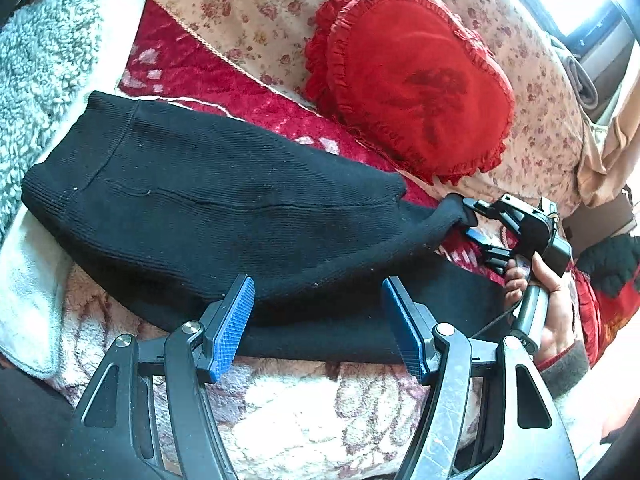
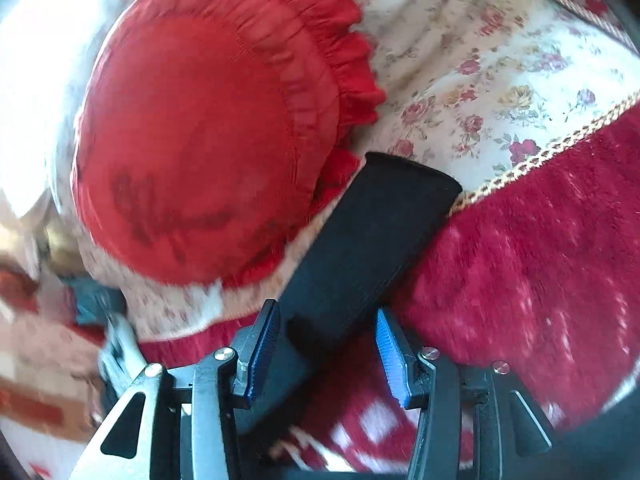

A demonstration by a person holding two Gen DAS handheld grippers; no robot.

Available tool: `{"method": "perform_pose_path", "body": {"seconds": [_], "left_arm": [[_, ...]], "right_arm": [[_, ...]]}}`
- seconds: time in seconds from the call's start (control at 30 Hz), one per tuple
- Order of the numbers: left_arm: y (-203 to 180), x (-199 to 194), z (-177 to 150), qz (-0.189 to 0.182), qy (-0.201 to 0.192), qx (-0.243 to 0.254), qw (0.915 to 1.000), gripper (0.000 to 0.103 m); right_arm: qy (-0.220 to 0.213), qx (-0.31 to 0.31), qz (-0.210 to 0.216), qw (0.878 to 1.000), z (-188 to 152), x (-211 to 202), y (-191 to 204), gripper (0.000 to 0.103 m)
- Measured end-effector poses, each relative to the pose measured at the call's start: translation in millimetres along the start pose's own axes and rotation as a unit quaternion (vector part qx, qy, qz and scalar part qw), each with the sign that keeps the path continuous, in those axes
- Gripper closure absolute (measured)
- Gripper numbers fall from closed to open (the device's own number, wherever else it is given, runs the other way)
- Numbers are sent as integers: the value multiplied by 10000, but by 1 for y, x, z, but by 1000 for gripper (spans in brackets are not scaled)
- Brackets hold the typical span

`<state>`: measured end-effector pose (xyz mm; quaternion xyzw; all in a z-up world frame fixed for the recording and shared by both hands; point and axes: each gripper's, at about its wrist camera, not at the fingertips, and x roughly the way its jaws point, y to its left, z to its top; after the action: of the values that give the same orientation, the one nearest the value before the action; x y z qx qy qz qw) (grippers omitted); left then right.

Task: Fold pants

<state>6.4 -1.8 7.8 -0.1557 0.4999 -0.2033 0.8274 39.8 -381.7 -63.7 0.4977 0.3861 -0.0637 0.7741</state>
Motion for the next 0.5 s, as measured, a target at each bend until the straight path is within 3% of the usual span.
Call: {"method": "perform_pose_path", "body": {"seconds": [0.07, 0.13, 0.27, 0.4, 0.5], "left_arm": [[-1, 1, 0, 24, 6, 14, 10000, 37], [-2, 1, 0, 21, 4, 33, 10000, 37], [-2, -5, -3, -117, -23, 7, 9999, 37], [-2, -11, -10, -250, -23, -33, 9997, 37], [3, -9, -16, -229, 61, -151, 9996, 37]], "right_arm": [[54, -369, -205, 9991, 1, 3, 7, 97], [-91, -717, -380, 9967, -4, -11, 15, 98], [-657, -1267, -359, 9891, -29, -81, 27, 99], [-401, -1408, -382, 9885, -63, -141, 2, 99], [-62, -1396, -594, 9884, -85, -142, -19, 99]]}}
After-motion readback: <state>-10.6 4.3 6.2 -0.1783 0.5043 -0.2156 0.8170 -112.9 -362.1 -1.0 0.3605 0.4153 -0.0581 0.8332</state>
